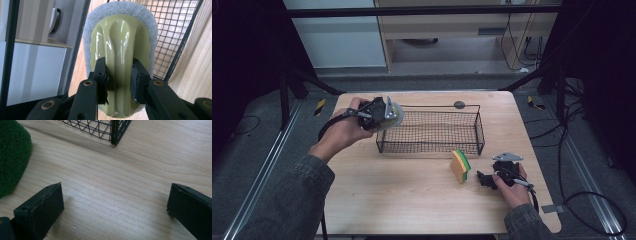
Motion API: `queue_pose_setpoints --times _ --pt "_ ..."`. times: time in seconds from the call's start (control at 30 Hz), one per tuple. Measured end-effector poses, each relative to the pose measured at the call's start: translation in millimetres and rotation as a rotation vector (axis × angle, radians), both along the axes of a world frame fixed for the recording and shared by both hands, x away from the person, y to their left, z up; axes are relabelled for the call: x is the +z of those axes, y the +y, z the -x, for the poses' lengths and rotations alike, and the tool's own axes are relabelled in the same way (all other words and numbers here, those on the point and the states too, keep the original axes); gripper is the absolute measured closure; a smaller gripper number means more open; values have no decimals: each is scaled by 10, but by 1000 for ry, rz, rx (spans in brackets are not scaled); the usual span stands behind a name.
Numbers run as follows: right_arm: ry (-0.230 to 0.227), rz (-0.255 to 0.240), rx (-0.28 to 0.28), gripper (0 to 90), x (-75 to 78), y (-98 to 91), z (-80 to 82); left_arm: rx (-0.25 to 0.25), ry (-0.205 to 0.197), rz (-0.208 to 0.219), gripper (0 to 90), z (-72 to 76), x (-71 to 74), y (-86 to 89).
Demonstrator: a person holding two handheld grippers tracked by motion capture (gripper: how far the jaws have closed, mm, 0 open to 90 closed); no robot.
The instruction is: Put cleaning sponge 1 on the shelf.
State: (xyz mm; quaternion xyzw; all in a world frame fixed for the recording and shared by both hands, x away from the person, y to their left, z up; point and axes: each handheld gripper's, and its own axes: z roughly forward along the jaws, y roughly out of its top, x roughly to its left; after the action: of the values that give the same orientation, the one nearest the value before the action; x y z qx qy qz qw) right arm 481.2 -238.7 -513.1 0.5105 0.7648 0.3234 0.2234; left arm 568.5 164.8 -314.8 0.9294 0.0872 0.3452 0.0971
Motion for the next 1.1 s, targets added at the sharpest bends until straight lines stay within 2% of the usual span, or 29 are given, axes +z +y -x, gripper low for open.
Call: queue_pose_setpoints --times 0.3,0.6,0.97,1.1 --pt "3 -5 -1 9 1 -25 -5 -18 2 -6 703 -50 -35 -52" --pt "1 -6 -35 9 1 -143 -19 -14 7 -3 703 -93 -38 -46" --pt "-1 -2 -41 8 -1 -173 -8 -44 8 -7 703 -125 -69 -100" --pt "-1 -4 -58 8 -1 -203 -2 -50 16 -15 703 -138 -96 -115"
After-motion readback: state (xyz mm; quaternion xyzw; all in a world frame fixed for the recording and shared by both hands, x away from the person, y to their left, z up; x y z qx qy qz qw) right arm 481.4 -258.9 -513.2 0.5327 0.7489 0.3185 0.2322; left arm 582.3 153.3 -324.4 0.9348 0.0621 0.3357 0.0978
